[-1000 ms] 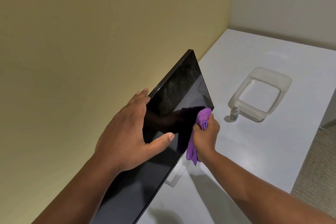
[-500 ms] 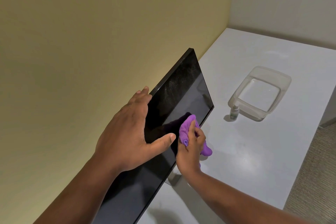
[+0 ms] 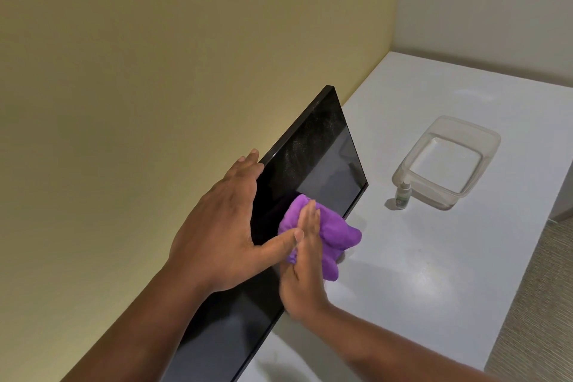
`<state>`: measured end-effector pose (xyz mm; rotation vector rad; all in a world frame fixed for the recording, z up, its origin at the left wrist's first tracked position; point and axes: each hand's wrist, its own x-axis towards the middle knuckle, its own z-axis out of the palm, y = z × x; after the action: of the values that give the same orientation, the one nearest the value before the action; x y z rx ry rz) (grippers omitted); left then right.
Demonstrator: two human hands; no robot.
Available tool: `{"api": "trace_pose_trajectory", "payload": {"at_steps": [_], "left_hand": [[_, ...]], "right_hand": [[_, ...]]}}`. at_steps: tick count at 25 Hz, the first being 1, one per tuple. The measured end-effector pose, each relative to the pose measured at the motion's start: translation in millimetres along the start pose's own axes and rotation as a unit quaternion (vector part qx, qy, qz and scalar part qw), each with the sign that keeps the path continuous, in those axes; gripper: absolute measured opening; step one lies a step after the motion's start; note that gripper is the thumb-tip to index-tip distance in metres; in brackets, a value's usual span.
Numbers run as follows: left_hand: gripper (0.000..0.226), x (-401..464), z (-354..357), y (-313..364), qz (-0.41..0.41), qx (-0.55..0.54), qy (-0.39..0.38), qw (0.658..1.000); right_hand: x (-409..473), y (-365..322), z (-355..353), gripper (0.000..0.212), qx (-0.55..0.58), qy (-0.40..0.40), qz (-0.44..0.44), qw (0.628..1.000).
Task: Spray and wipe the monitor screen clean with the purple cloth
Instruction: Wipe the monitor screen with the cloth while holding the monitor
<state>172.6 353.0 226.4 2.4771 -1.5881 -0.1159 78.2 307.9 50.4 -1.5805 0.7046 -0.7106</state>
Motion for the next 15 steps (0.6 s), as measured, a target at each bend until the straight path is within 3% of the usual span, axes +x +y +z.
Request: {"api": "trace_pose_trajectory", "payload": {"at_steps": [2, 4, 7, 10, 12, 13, 15], "left_hand": [[0.107, 0, -1, 0, 0.002, -0.006, 0.000, 1.000], [0.105, 0, -1, 1, 0.002, -0.010, -0.002, 1.000], [0.105, -1, -1, -1, 0.001, -0.017, -0.007, 1.000], [0.102, -1, -3, -1, -0.005, -0.039, -0.005, 0.999], [0.100, 0, -4, 1, -0.005, -0.047, -0.004, 0.999], [0.100, 0, -3, 2, -0.005, -0.047, -0.004, 0.999], [0.101, 0, -2, 5, -0.003, -0.043, -0.003, 0.999]], "right_hand": [[22, -4, -12, 0.085, 0.017, 0.024, 0.082, 0.996], [50, -25, -14, 0.079, 0.026, 0.083, 0.095, 0.992], [44, -60, 16, 0.078, -0.009, 0.078, -0.046, 0.996], [-1, -31, 22, 0.090, -0.029, 0.013, -0.148, 0.988], [8, -12, 5, 0.091, -0.001, 0.033, -0.113, 0.993], [21, -16, 0, 0.087, 0.020, 0.062, -0.055, 0.996], [59, -38, 2, 0.080, 0.069, 0.172, 0.009, 0.983]]}}
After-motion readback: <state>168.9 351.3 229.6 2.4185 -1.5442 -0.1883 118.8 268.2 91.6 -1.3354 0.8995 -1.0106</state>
